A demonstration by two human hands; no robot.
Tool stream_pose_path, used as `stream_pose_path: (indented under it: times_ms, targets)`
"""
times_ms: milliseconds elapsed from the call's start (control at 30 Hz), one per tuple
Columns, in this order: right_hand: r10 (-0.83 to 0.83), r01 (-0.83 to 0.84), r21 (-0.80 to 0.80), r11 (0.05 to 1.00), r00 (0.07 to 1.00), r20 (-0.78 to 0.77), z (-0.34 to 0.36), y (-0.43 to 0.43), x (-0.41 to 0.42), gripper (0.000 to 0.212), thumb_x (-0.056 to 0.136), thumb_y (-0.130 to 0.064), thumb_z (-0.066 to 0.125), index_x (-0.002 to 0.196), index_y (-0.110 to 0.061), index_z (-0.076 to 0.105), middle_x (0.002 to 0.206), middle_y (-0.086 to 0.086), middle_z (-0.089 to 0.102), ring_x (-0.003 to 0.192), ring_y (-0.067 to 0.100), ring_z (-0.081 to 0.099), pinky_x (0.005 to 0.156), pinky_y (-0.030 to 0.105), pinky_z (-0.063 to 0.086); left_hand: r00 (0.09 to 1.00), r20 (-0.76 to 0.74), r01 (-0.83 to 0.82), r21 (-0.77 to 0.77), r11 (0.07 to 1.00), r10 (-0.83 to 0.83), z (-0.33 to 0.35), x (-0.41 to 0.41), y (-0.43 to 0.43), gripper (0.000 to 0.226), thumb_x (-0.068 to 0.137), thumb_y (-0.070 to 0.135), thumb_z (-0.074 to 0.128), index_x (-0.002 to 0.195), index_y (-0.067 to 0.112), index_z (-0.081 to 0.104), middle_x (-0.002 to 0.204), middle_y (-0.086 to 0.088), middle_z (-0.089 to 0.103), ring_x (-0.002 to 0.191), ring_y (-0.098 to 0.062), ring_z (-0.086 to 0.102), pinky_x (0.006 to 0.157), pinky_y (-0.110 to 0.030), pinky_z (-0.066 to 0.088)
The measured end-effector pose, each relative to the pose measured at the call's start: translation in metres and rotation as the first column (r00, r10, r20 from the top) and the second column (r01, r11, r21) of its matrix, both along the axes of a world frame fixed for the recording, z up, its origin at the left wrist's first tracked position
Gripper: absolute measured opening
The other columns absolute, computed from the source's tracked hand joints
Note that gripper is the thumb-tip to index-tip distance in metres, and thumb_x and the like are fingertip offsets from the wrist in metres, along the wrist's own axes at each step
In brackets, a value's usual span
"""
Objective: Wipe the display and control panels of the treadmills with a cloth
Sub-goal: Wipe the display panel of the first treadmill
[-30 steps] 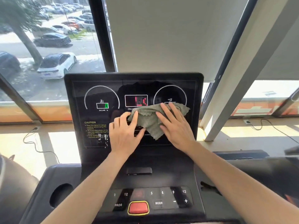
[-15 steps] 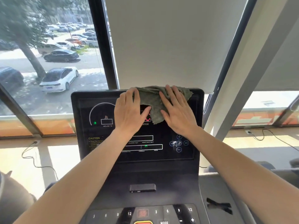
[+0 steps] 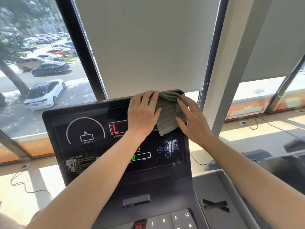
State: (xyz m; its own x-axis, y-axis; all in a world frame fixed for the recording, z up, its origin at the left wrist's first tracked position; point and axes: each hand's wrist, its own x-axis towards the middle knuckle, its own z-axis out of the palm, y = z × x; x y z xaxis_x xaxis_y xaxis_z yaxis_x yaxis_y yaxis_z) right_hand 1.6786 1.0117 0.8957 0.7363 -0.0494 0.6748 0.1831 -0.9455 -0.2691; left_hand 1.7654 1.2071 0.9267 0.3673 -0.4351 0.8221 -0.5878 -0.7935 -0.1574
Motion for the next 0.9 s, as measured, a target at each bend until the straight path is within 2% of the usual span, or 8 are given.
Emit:
stream_pose_path:
  times_ms: [100, 167, 300, 467, 600, 700, 800, 900]
  targets:
    - [-0.029, 0.022, 0.193, 0.981, 0.999, 0.033, 0.006, 0.000, 0.002, 0.064, 0.092, -0.018, 0.066, 0.149, -0.006, 0.039, 0.150, 0.010, 0.033, 0.132, 0.020, 0.042, 0.104, 0.028, 0.041, 0.985, 0.066, 0.162, 0.000, 0.987, -0.161, -0.007, 0.001, -0.017, 0.044, 0.090, 0.006, 0.067, 0.134, 0.009, 0.062, 0.134, -0.011, 0.063, 0.119, -0.030, 0.060, 0.101, -0.041, 0.049]
    - [-0.059, 0.046, 0.265, 0.963, 0.997, 0.044, 0.010, 0.003, 0.006, 0.065, 0.093, -0.015, 0.065, 0.150, -0.006, 0.037, 0.146, 0.012, 0.029, 0.128, 0.019, 0.041, 0.104, 0.024, 0.037, 0.975, 0.011, 0.218, 0.087, 0.972, -0.220, -0.011, 0.004, -0.023, 0.055, 0.086, -0.009, 0.058, 0.139, 0.007, 0.058, 0.144, -0.015, 0.056, 0.131, -0.033, 0.054, 0.110, -0.044, 0.044]
    - [-0.095, 0.098, 0.218, 0.971, 0.995, -0.021, 0.012, 0.012, 0.018, 0.069, 0.099, -0.020, 0.055, 0.157, -0.008, 0.020, 0.160, 0.012, 0.009, 0.146, 0.019, 0.017, 0.117, 0.025, 0.020, 0.988, -0.123, 0.118, 0.253, 0.960, -0.089, -0.010, 0.004, -0.015, 0.055, 0.099, 0.008, 0.048, 0.153, 0.007, 0.041, 0.163, -0.017, 0.031, 0.153, -0.032, 0.026, 0.125, -0.046, 0.024]
    - [-0.066, 0.066, -0.012, 0.998, 0.998, 0.005, 0.008, 0.027, 0.042, 0.063, 0.105, -0.025, 0.041, 0.159, -0.014, 0.010, 0.166, 0.014, -0.003, 0.153, 0.031, -0.001, 0.124, 0.047, 0.010, 0.981, -0.180, -0.018, 0.265, 0.964, 0.068, -0.010, -0.001, 0.010, 0.062, 0.108, 0.045, 0.036, 0.159, 0.010, 0.026, 0.168, -0.015, 0.015, 0.157, -0.028, 0.011, 0.128, -0.044, 0.013]
    - [-0.022, 0.053, -0.190, 0.980, 0.986, 0.166, 0.015, 0.033, 0.059, 0.063, 0.102, -0.026, 0.053, 0.157, -0.023, 0.024, 0.161, 0.015, 0.012, 0.151, 0.036, 0.010, 0.123, 0.053, 0.009, 0.972, -0.184, -0.096, 0.254, 0.962, 0.146, -0.013, 0.003, 0.041, 0.067, 0.107, 0.053, 0.034, 0.160, 0.012, 0.024, 0.169, -0.015, 0.015, 0.157, -0.028, 0.012, 0.128, -0.043, 0.014]
    - [0.124, -0.013, -0.362, 0.932, 0.950, 0.287, 0.019, 0.049, 0.069, 0.062, 0.095, -0.019, 0.061, 0.153, -0.026, 0.038, 0.150, 0.011, 0.023, 0.143, 0.035, 0.024, 0.119, 0.054, 0.020, 0.967, -0.176, -0.144, 0.221, 0.965, 0.184, -0.016, 0.005, 0.069, 0.068, 0.106, 0.054, 0.037, 0.159, 0.012, 0.028, 0.168, -0.017, 0.017, 0.156, -0.030, 0.015, 0.127, -0.044, 0.018]
    - [0.316, -0.110, -0.516, 0.849, 0.890, 0.329, 0.020, 0.072, 0.075, 0.061, 0.087, -0.005, 0.062, 0.143, -0.023, 0.046, 0.126, 0.006, 0.035, 0.115, 0.030, 0.037, 0.097, 0.047, 0.037, 0.966, -0.161, -0.167, 0.204, 0.965, 0.201, -0.020, 0.007, 0.099, 0.069, 0.106, 0.054, 0.040, 0.158, 0.011, 0.030, 0.167, -0.019, 0.018, 0.156, -0.031, 0.016, 0.127, -0.044, 0.019]
    - [0.408, -0.168, -0.598, 0.784, 0.866, 0.291, 0.027, 0.098, 0.079, 0.039, 0.085, -0.001, 0.065, 0.123, -0.010, 0.061, 0.106, 0.008, 0.049, 0.092, 0.027, 0.041, 0.078, 0.042, 0.039, 0.966, -0.144, -0.184, 0.192, 0.964, 0.213, -0.023, 0.010, 0.127, 0.069, 0.106, 0.054, 0.043, 0.158, 0.011, 0.030, 0.167, -0.019, 0.019, 0.156, -0.031, 0.017, 0.126, -0.046, 0.021]
